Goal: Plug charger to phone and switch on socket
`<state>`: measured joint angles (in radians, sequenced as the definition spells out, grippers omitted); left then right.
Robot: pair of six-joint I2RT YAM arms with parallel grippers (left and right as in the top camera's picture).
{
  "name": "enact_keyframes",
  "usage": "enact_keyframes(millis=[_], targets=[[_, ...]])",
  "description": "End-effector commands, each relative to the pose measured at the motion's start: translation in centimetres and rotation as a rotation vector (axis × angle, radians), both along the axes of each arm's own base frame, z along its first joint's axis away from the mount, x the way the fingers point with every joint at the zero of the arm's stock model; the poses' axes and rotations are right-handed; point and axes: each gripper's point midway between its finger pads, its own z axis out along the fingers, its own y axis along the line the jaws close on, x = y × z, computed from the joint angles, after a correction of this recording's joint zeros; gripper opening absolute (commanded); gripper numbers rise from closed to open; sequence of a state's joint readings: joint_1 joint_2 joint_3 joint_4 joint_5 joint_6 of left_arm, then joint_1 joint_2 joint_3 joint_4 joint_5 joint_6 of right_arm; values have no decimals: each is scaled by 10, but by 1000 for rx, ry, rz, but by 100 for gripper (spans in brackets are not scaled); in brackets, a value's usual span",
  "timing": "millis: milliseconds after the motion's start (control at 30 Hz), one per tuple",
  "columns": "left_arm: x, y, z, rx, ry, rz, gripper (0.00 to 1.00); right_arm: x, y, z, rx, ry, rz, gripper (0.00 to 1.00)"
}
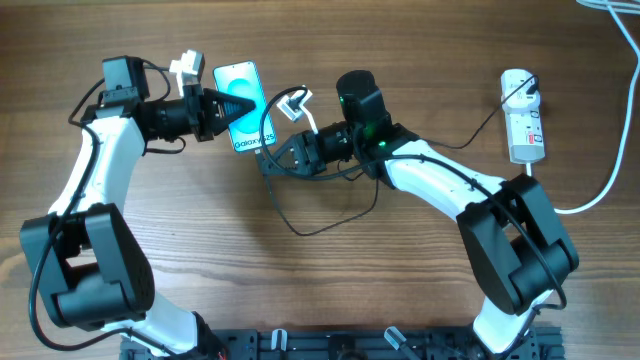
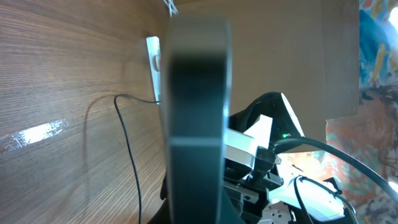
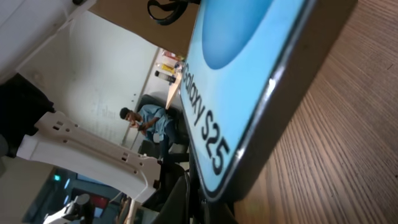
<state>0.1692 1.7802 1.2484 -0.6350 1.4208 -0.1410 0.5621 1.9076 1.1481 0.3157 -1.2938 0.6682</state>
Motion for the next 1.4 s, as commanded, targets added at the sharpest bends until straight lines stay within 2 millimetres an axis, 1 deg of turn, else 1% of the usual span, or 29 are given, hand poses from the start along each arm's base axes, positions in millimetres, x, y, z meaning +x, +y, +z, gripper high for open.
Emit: enact_keyframes(millis=[0, 133, 300, 600, 933, 1133, 1267, 1367], targets=[[-2, -3, 11, -12, -29, -14, 4, -3, 1, 0, 22, -27, 34, 4], [-2, -5, 11, -13, -28, -18, 4, 4, 3, -4, -4, -12, -12, 4], [-3, -5, 11, -14, -24, -18, 4, 5, 3, -4, -8, -7, -18, 4], [-2, -5, 11, -14, -24, -17, 4, 12, 5, -7, -35, 17, -66, 4], [-3, -5, 11, -15, -21, -17, 4, 25, 7, -11, -74, 67, -152, 4], [-3, -5, 11, -13, -25, -18, 4, 33, 8, 2, -36, 70, -174, 4], [-3, -5, 11, -10, -35, -19, 4, 36, 5, 1, -41, 80, -182, 4], [-4, -5, 10, 2, -87, -27, 4, 35, 1, 2, -35, 86, -163, 4]])
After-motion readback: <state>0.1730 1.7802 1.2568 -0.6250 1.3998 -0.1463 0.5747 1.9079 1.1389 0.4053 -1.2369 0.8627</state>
